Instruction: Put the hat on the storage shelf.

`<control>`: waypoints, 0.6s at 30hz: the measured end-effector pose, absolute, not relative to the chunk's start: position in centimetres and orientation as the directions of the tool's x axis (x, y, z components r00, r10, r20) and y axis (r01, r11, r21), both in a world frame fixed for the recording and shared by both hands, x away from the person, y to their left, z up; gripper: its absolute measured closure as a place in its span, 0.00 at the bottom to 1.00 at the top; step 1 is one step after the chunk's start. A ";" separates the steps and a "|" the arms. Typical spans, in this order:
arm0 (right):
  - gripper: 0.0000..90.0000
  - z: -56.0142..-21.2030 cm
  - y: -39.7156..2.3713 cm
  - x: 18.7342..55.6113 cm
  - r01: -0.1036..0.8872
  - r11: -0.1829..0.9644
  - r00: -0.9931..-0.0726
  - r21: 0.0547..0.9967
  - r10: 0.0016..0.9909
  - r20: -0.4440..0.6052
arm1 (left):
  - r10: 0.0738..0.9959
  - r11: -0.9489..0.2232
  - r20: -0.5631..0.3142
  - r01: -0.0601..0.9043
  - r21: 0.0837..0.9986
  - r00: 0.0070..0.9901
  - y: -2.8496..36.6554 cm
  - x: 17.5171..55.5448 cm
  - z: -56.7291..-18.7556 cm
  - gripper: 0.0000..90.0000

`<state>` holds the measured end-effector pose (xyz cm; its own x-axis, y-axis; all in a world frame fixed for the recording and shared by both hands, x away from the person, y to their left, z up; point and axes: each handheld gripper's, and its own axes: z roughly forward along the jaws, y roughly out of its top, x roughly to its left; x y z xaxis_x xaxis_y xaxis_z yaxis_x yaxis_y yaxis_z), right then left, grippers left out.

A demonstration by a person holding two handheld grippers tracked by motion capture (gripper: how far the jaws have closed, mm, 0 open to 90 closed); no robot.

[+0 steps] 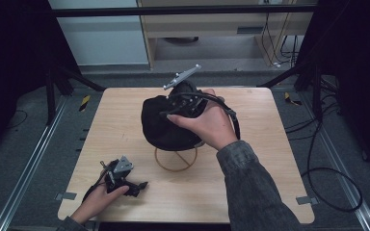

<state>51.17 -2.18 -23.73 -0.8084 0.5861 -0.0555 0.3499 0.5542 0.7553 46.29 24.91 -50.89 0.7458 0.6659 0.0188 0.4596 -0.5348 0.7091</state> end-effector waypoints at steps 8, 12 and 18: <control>0.50 -23.9 -3.2 50.1 0.342 0.523 -0.791 0.780 0.609 -0.062 | 0.666 -0.535 0.019 0.460 0.709 0.746 24.9 46.3 -50.9 0.00; 0.48 -24.0 -3.7 49.7 0.340 0.512 -0.780 0.789 0.622 -0.068 | 0.666 -0.534 0.018 0.460 0.709 0.746 24.9 46.3 -50.9 0.00; 0.38 -24.6 -4.8 49.2 0.344 0.482 -0.760 0.806 0.647 -0.062 | 0.666 -0.535 0.019 0.460 0.709 0.746 24.9 46.3 -50.9 0.00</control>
